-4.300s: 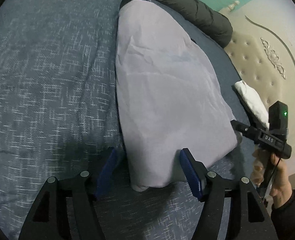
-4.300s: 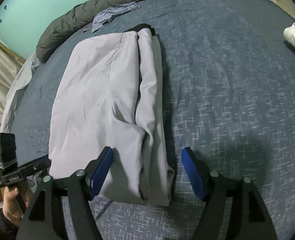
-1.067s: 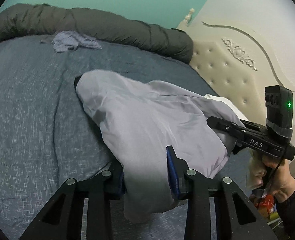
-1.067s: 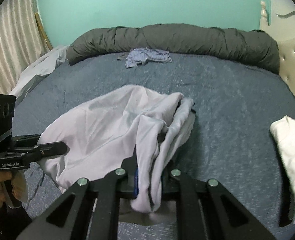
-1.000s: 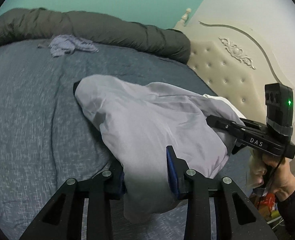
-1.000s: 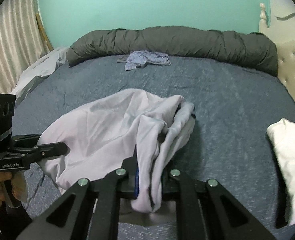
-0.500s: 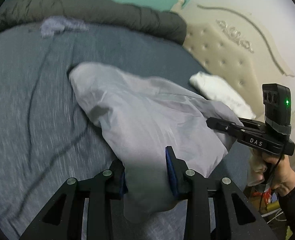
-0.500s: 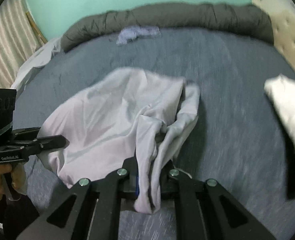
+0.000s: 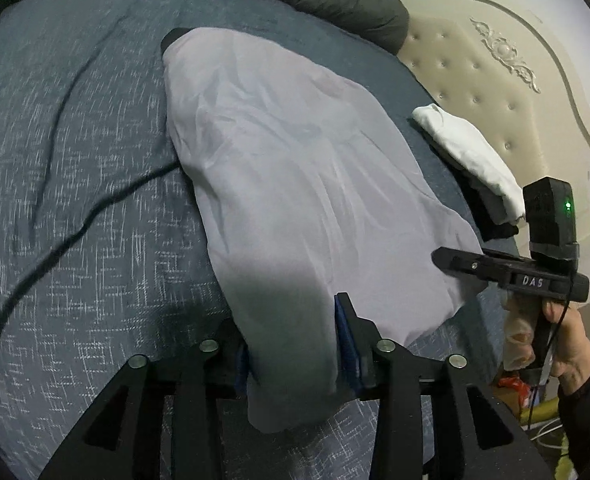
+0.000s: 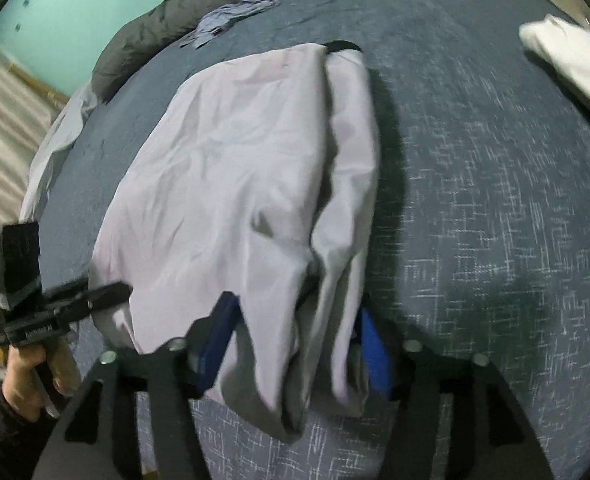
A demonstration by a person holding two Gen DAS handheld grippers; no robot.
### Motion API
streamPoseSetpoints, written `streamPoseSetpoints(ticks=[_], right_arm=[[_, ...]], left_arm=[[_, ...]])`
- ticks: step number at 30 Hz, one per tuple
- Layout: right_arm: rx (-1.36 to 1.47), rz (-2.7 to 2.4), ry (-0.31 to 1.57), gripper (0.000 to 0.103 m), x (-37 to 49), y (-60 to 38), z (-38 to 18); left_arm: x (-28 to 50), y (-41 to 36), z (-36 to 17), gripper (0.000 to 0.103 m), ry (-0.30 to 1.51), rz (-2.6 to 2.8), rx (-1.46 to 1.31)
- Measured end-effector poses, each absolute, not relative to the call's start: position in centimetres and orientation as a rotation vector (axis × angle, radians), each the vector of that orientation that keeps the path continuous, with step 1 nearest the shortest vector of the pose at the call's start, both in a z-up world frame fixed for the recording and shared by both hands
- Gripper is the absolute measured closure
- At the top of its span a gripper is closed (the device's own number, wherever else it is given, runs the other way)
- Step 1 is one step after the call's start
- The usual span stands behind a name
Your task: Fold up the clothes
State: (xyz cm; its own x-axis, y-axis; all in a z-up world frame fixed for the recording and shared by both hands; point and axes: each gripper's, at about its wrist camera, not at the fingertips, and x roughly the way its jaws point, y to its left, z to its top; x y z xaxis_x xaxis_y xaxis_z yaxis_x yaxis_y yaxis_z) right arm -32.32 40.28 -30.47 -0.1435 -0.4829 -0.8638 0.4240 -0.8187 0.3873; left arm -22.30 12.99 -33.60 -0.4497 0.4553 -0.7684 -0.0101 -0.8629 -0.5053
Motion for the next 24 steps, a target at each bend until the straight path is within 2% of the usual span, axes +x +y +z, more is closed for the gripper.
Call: streamPoseSetpoints(ticks=[3, 8, 10, 12, 13, 16, 18, 24], right_arm=[[1.575, -1.985, -0.077, 0.040, -33.2, 39.8, -31.3], [1.590, -1.959, -0.076, 0.041, -33.5, 38.9, -32.4], [1.579, -1.950, -0.069, 0.054, -33.3, 38.4, -32.4], [1.577, -1.949, -0.050, 0.060, -33.0, 37.9, -32.4], [1.576, -1.947, -0.041, 0.066, -33.0, 37.7, -32.4], [1.542, -1.962, -0.029, 0.083, -32.7, 37.4, -31.6], [1.503, -1.976, -0.024, 0.087, -32.4, 37.3, -30.5], [1.404, -2.002, -0.042, 0.091, -32.4, 38.2, -27.1]], left_arm=[[-22.6, 12.5, -34.2, 0.048, -0.660, 2.368, -1.480], [-23.4, 12.0, -35.4, 0.045, -0.725, 2.326, -1.502], [-23.6, 12.0, -35.7, 0.045, -0.729, 2.318, -1.500], [-23.8, 11.9, -36.0, 0.045, -0.728, 2.314, -1.501], [-23.9, 12.0, -36.1, 0.046, -0.724, 2.314, -1.501], [-23.8, 12.4, -35.7, 0.057, -0.689, 2.331, -1.483], [-23.6, 12.7, -34.7, 0.069, -0.656, 2.356, -1.454], [-23.2, 12.8, -30.7, 0.076, -0.578, 2.418, -1.361]])
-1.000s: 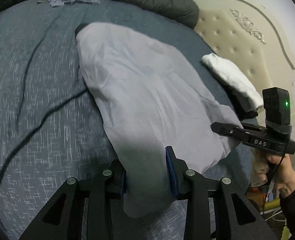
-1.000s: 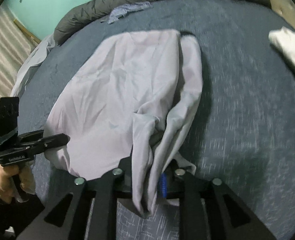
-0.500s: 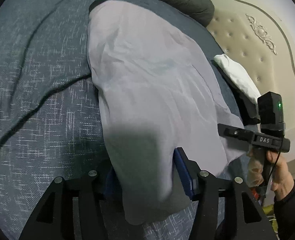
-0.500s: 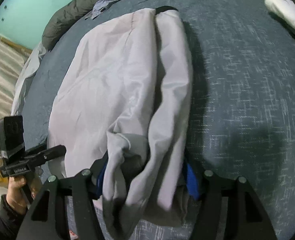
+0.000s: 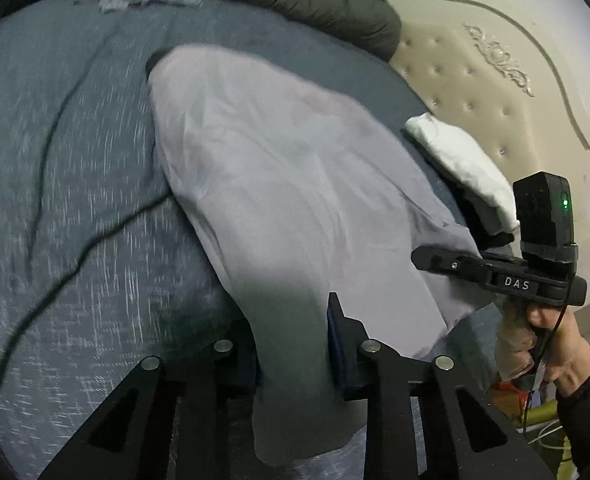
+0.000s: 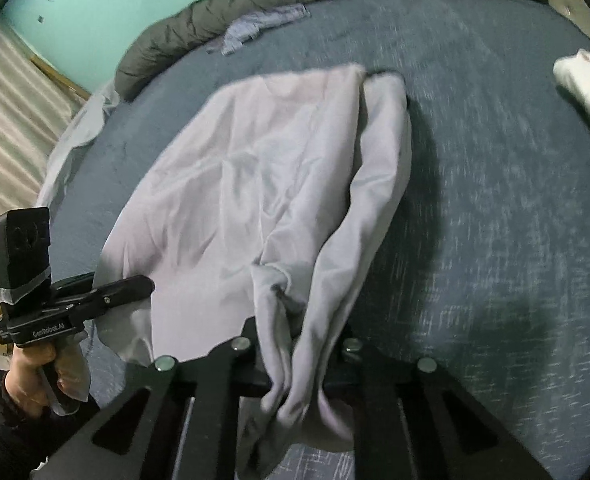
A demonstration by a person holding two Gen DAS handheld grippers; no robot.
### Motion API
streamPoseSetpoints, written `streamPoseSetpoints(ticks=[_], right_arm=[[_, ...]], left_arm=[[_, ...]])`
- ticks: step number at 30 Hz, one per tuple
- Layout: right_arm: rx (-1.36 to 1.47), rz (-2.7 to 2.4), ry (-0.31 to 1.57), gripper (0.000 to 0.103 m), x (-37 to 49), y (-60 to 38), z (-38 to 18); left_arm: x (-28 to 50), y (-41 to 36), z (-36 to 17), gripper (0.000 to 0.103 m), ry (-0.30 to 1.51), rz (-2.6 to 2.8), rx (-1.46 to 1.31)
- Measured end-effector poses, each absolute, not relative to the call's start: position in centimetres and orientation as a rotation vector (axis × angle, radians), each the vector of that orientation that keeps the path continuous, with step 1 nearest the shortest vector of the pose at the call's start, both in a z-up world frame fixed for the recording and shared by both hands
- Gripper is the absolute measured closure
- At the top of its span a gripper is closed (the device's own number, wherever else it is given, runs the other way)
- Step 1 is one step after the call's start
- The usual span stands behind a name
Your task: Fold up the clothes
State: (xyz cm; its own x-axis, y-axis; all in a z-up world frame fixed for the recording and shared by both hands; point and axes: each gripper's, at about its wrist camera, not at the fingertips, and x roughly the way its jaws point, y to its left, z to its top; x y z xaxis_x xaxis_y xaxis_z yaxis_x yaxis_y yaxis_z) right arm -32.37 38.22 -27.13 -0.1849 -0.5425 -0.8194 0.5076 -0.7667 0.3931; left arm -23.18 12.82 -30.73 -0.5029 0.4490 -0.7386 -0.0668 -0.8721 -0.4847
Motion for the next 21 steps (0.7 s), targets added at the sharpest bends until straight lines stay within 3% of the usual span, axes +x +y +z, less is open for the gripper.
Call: streamPoseSetpoints(ticks=[21], right_arm=[[1.172, -2.148, 0.000, 0.092, -33.7, 42.6, -14.0]], left_arm=[[-26.0, 17.9, -16.5, 0.076, -0.374, 2.509, -1.089]])
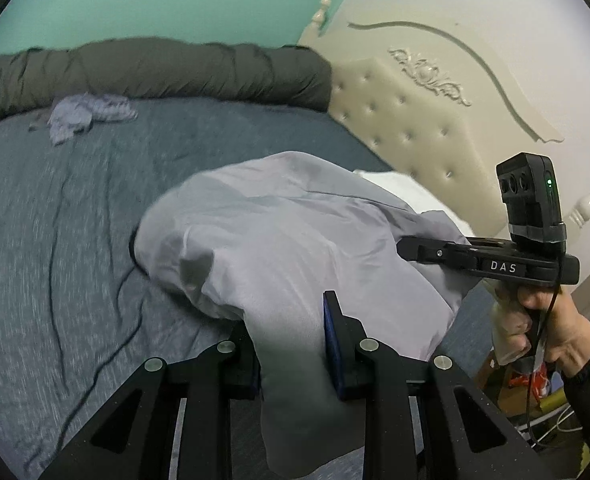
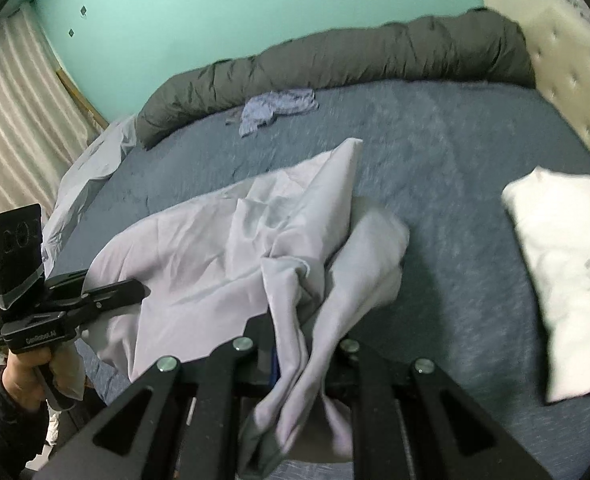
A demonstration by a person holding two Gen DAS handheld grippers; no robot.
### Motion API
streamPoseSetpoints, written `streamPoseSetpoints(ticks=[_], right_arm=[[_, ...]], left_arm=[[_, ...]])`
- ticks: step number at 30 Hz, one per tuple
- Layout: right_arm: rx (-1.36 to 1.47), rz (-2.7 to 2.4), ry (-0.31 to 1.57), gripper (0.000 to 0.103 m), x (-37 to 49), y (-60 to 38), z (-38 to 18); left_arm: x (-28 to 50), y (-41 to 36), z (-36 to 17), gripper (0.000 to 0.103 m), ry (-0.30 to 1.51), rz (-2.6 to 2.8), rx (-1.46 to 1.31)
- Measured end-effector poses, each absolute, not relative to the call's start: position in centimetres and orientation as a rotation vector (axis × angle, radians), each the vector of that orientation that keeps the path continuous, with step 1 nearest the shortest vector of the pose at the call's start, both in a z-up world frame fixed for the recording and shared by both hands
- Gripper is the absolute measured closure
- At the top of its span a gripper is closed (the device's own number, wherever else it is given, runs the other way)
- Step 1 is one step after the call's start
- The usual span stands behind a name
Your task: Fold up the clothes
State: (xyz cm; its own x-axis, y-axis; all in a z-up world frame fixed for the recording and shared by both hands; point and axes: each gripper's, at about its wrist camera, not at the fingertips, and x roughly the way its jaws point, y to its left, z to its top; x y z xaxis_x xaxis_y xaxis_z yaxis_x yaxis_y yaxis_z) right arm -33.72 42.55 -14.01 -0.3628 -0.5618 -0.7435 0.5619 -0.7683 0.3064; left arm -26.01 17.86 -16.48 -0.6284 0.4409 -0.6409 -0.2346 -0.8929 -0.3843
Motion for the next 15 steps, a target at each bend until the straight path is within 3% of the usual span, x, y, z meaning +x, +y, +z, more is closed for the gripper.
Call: streamPoseSetpoints(ticks=[15], right_arm=[[1.050, -2.283, 0.016, 0.093, -37.2, 49.1, -5.3]], left_arm=[[-31.5, 24.1, -7.6, 0.076, -0.275, 2.518, -0.937]])
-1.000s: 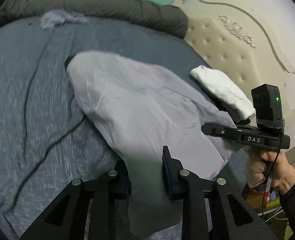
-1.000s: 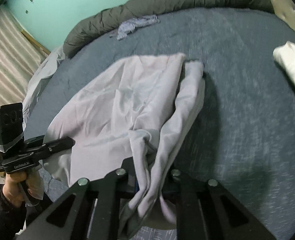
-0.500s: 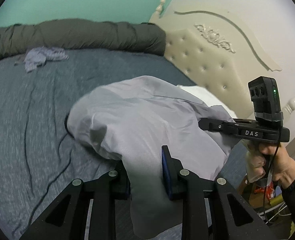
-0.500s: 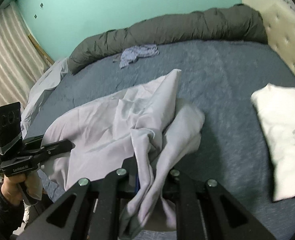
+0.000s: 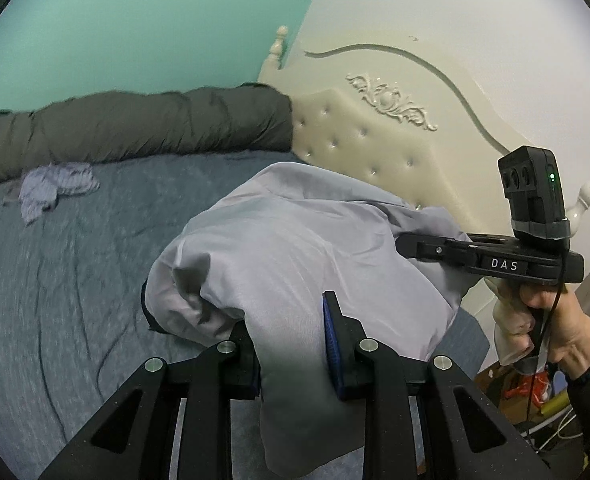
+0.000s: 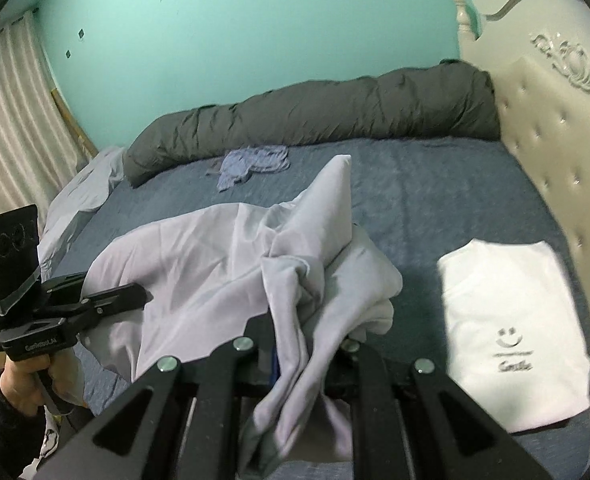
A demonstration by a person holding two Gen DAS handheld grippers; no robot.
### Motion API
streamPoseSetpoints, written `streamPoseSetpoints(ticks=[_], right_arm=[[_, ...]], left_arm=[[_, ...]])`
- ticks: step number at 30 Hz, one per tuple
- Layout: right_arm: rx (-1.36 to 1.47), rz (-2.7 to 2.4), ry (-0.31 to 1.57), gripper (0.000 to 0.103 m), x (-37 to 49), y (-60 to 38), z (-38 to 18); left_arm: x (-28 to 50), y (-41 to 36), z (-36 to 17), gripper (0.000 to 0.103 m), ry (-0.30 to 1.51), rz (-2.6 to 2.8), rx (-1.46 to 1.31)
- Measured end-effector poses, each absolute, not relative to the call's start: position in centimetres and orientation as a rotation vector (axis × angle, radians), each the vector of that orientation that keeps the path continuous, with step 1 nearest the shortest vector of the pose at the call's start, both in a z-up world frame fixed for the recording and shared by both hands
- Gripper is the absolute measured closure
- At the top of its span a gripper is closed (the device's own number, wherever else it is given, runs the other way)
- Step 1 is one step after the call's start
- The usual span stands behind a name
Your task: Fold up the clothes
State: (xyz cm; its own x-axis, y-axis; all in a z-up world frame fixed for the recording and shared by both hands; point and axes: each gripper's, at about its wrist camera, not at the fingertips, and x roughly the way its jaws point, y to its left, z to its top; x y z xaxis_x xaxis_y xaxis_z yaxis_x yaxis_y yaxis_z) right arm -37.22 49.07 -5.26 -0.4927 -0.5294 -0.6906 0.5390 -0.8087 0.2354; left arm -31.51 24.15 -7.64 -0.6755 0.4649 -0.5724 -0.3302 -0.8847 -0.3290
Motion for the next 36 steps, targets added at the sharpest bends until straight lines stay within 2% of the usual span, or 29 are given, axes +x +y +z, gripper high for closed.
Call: streamPoseSetpoints(ticks=[11, 24, 30, 36], right_arm=[[0.974, -2.392, 0.016, 0.093, -43.1, 56.3, -2.7], [0.882, -2.561, 0.014, 0.093, -52.2, 66.4, -2.9], [0.912, -2.613, 0.016, 0.093, -53.2, 70.8, -8.0], [1.145, -2.555, -0.034, 0.093, -51.1, 74.1, -15.8]], left_arm=[[-38.3, 32.5, -3.0, 0.076, -0.229, 2.506, -0.848], [-48.8, 42.5, -3.6, 0.076, -0.197, 2.508, -0.759], [-50.9, 47.2, -8.1, 0.076, -0.204, 2.504, -0.736], [-50.5, 50.9, -16.0, 0.076, -0.246, 2.392, -0.938]])
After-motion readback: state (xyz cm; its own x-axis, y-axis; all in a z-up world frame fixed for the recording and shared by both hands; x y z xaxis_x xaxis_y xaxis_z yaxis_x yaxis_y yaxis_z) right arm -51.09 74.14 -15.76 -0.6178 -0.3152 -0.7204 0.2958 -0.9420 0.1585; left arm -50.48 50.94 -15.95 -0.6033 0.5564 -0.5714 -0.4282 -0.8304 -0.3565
